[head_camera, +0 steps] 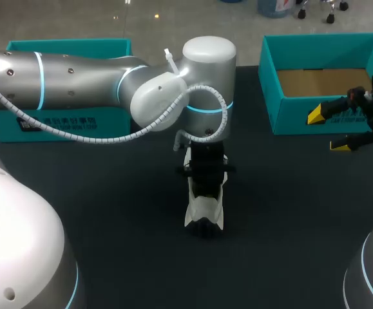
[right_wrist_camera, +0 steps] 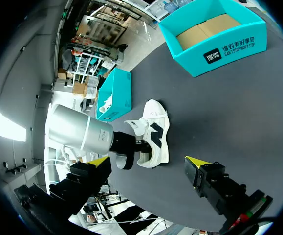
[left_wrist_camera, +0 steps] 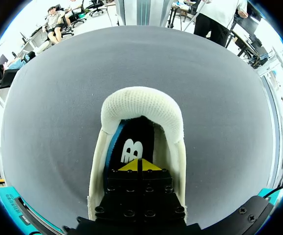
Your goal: Take the shoe out of the shoebox, open the shoe tongue, remove and reinsert the insole, then place the shoe into the shoebox
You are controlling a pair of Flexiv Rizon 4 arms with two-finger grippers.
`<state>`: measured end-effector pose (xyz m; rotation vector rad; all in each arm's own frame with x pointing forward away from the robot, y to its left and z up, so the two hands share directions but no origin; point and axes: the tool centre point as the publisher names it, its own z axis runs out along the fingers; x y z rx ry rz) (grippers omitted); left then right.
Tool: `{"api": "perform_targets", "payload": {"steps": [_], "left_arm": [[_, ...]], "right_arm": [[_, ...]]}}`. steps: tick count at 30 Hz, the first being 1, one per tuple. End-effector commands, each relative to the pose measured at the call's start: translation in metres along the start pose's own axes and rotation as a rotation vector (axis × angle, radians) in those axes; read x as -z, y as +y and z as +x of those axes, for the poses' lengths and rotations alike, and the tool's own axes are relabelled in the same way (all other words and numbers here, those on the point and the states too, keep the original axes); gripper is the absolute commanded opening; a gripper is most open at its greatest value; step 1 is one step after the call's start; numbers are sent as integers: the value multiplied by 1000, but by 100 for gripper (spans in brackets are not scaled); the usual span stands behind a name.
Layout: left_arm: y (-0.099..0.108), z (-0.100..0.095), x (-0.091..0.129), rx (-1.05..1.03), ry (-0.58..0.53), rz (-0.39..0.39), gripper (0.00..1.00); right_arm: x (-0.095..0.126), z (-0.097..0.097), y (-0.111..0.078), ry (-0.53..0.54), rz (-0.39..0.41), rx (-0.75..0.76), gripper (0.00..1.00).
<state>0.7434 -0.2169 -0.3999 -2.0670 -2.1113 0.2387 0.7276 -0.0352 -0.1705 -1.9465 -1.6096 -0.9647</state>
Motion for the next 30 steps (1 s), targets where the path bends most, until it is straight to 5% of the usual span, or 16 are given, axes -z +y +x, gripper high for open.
{"api": "perform_targets", "payload": {"steps": [1, 14, 30], "left_arm": [[0, -3, 3, -2, -4, -2, 0], [-21, -5, 37, -69, -70, 23, 0], [-23, -12, 7, -76, -49, 82, 0]], "right_arm": [[0, 0, 0, -3, -1, -2, 100], [0, 0, 0, -3, -1, -2, 100], [0, 0, 0, -3, -1, -2, 100]]}}
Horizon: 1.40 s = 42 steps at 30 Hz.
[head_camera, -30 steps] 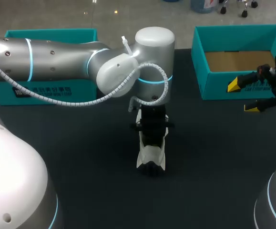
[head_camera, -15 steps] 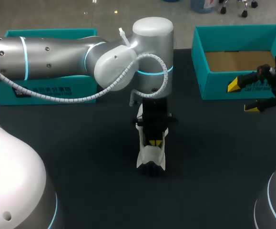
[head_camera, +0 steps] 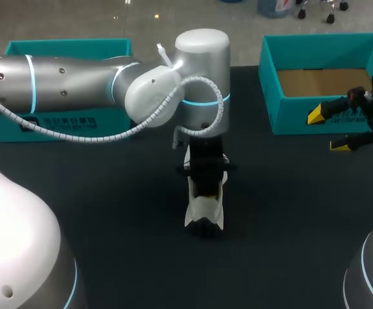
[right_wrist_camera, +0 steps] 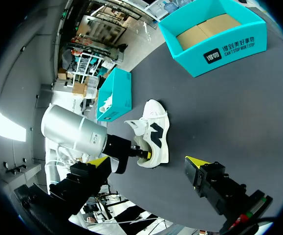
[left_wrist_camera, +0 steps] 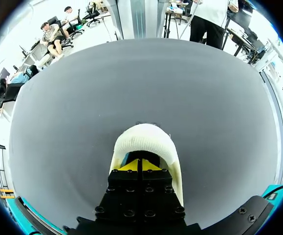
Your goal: Take the shoe out of the shoebox, open the shoe tongue, remove and reinsert the insole, then place the shoe into the shoebox
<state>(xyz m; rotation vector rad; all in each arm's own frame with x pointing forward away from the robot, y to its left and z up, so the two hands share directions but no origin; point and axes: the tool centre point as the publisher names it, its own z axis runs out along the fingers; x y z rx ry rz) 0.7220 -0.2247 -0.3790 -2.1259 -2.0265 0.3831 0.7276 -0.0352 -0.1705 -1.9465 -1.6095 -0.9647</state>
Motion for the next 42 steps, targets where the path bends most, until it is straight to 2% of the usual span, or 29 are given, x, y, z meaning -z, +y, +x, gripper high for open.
{"api": "perform_targets", "payload": {"steps": [1, 12, 21, 24, 35, 42], "left_arm": [[4, -4, -11, 7, 14, 13, 0], [12, 5, -34, 38, 14, 10, 0], [18, 4, -50, 63, 34, 0, 0], [17, 3, -48, 66, 38, -18, 0], [-6, 10, -15, 48, 4, -53, 0], [-12, 11, -14, 50, -11, -71, 0]], "right_arm": [[0, 0, 0, -3, -1, -2, 100], [0, 0, 0, -3, -1, -2, 100], [0, 0, 0, -3, -1, -2, 100], [0, 0, 0, -3, -1, -2, 100], [0, 0, 0, -3, -1, -2, 100], [0, 0, 0, -3, -1, -2, 100]]}}
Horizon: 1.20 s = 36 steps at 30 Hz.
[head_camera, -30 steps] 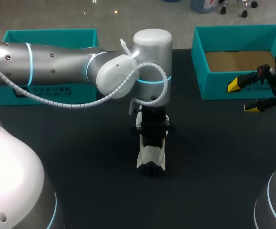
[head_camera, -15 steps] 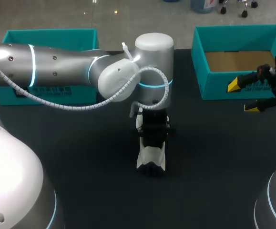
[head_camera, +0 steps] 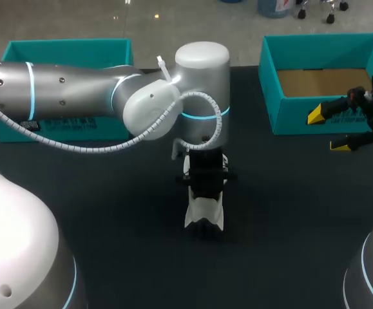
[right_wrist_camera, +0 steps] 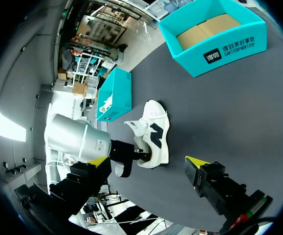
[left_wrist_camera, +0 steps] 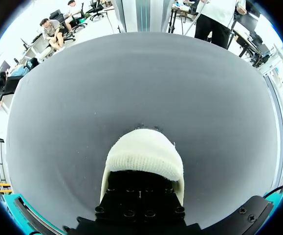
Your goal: Take the shoe out of the shoebox, open the shoe tongue, remove and reinsert the insole, then place the shoe into the shoebox
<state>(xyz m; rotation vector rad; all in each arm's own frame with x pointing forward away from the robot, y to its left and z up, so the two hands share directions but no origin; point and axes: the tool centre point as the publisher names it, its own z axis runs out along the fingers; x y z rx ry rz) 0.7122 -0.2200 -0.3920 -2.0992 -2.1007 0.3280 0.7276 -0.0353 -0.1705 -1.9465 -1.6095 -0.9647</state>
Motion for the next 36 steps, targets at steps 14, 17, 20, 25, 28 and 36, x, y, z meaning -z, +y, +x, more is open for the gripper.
{"api": "perform_targets", "payload": {"steps": [14, 17, 20, 25, 28, 36], "left_arm": [[3, 5, -11, 26, -2, -86, 0], [7, 2, -12, 37, -3, -103, 0], [10, 0, -13, 45, 10, -129, 0], [7, 0, -3, 41, -1, -237, 0], [6, 2, 7, 39, -7, -275, 0], [18, 6, 15, 41, -32, -308, 0]], "right_arm": [[0, 0, 0, -3, -1, -2, 100], [0, 0, 0, -3, -1, -2, 100], [0, 0, 0, -3, -1, -2, 100], [0, 0, 0, -3, -1, -2, 100], [0, 0, 0, -3, -1, -2, 100], [0, 0, 0, -3, -1, -2, 100]]}}
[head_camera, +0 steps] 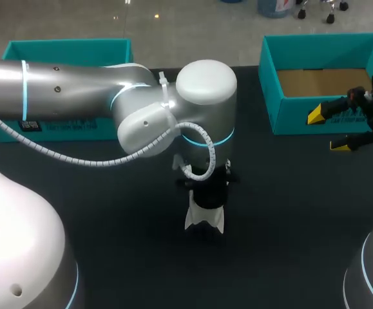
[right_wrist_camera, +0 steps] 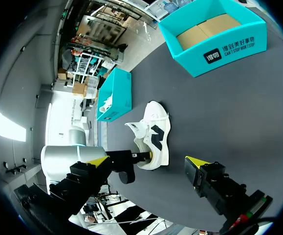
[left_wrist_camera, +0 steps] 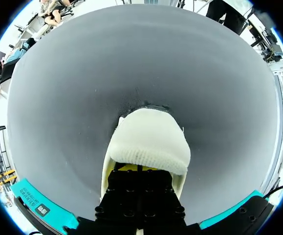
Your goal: Take the shoe out of the shoebox, open the shoe tongue, remove and reinsert the insole, then place the shoe into the shoebox
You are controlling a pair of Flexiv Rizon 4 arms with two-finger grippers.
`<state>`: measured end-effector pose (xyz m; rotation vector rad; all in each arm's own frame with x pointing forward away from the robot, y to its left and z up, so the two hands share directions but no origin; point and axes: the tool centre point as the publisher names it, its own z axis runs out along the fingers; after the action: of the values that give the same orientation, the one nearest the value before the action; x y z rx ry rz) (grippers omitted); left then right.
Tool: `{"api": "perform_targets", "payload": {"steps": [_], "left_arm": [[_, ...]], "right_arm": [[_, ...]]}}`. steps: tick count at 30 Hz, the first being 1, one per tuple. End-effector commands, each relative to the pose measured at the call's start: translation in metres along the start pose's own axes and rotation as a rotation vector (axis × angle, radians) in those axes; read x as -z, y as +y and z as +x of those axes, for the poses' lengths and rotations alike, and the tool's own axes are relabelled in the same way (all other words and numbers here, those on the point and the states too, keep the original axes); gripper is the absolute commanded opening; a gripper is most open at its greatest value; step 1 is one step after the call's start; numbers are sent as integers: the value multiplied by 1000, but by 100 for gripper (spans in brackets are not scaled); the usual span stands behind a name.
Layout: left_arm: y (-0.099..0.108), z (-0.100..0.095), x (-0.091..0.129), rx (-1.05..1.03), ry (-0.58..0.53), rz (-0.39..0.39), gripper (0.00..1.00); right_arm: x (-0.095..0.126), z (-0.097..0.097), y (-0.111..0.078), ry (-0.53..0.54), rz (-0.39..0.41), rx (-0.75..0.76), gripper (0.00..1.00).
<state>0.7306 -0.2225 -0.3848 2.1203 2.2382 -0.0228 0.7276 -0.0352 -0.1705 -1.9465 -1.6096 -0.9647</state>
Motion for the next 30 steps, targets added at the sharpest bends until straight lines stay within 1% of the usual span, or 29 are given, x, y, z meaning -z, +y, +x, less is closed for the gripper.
{"api": "perform_targets", "payload": {"steps": [1, 7, 10, 16, 18, 22, 27, 30], "left_arm": [[4, 9, 2, -2, -21, -12, 0], [15, 6, -13, -7, -25, -18, 0], [16, 4, -18, -14, -23, -13, 0], [12, 4, -20, -14, -23, -3, 0], [10, 4, -13, -20, -29, -19, 0], [12, 4, 6, -36, -39, -75, 0], [21, 6, 23, -51, -54, -120, 0], [29, 7, 30, -64, -74, -124, 0]], "right_arm": [[0, 0, 0, -3, -1, -2, 100], [0, 0, 0, -3, -1, -2, 100], [0, 0, 0, -3, -1, -2, 100], [0, 0, 0, -3, -1, -2, 100], [0, 0, 0, -3, -1, -2, 100], [0, 0, 0, -3, -1, -2, 100], [0, 0, 0, -3, -1, -2, 100], [0, 0, 0, -3, -1, -2, 100]]}}
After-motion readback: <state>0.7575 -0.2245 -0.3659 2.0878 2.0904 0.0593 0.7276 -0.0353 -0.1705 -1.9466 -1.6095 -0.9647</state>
